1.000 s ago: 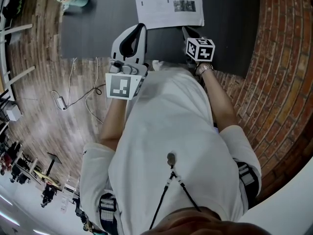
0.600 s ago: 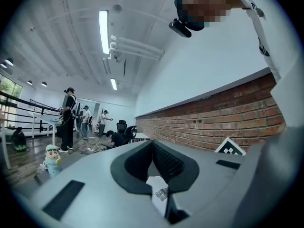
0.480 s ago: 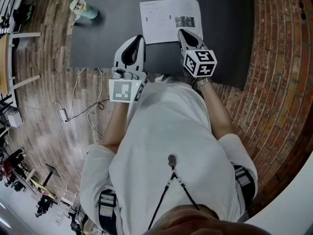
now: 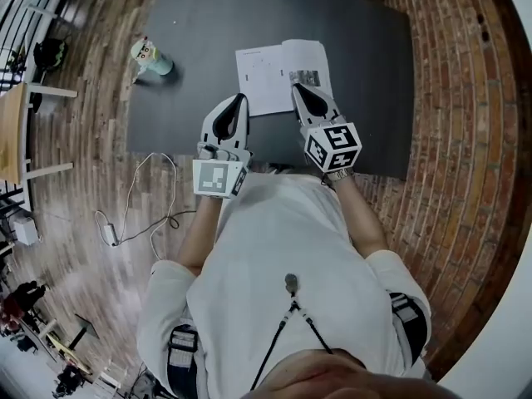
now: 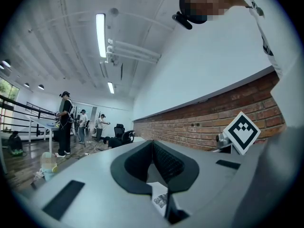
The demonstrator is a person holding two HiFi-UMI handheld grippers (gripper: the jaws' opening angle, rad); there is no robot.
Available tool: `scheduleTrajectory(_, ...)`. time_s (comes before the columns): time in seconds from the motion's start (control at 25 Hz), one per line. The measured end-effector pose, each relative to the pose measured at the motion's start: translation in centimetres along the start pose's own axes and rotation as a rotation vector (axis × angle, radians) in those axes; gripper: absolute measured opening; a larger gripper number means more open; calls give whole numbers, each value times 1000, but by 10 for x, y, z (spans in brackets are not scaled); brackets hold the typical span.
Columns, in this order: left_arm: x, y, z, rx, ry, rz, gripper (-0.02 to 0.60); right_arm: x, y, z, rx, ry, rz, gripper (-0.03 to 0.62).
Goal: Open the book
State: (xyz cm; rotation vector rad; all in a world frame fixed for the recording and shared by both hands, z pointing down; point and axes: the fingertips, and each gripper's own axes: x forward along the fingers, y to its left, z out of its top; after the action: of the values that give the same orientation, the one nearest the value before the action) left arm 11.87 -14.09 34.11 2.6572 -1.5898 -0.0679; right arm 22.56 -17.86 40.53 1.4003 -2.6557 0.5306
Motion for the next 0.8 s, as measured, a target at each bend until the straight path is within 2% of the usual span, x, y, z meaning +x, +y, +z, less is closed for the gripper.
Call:
scheduleTrajectory(0.28, 3, -6, 17, -4, -24, -24, 23, -16, 23, 54, -38, -111, 23, 37)
scheduleTrajectory(0.44, 3, 0, 24, 2, -37, -12, 23, -28, 29, 80, -25, -192, 23, 37)
scheduleTrajectory(0.8, 1, 9, 42, -12, -90, 15, 23, -44, 43, 107, -81, -265, 11, 37)
